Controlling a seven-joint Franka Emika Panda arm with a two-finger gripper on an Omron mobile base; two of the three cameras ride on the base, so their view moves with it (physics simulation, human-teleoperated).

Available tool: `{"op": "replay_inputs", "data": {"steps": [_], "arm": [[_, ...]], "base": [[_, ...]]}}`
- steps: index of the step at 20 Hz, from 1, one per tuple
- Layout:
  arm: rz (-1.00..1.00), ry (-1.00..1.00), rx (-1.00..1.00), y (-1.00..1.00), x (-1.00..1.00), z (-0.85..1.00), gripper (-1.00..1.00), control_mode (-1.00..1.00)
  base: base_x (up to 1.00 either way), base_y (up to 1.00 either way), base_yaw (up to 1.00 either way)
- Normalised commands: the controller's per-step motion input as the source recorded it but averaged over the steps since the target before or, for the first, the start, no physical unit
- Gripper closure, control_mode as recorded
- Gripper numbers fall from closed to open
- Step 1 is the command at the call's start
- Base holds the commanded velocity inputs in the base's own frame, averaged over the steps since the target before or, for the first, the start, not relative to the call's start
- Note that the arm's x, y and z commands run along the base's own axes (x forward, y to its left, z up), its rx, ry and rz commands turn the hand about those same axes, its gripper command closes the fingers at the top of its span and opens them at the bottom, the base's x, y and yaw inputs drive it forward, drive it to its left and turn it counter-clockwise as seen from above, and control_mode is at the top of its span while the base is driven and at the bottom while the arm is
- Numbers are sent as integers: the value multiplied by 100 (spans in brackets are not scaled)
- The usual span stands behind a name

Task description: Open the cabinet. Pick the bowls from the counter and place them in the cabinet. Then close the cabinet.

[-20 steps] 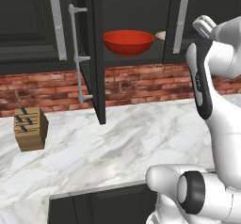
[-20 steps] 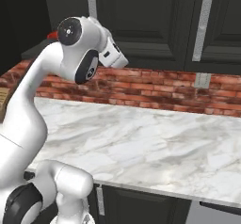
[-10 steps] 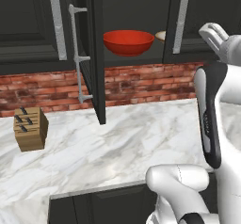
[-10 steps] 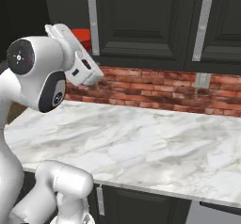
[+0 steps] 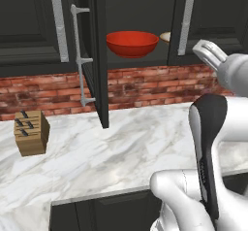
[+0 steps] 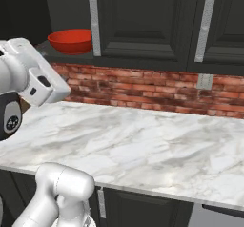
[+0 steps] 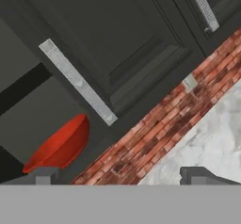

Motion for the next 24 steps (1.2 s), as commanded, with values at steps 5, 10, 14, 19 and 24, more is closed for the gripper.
{"op": "replay_inputs", "data": {"steps": [5, 10, 14, 19, 24], "arm": [[0, 9, -11, 61, -64, 15, -100, -100], [0, 9, -3, 54, -63, 15, -100, -100], [3, 0, 24, 7, -75, 3, -100, -100], [8, -4, 27, 2, -65, 0, -100, -100], [3, -5, 15, 24, -33, -5, -100, -100]], "base": [[0, 0, 0], [0, 0, 0], [0, 0, 0], [0, 0, 0], [0, 0, 0]]}}
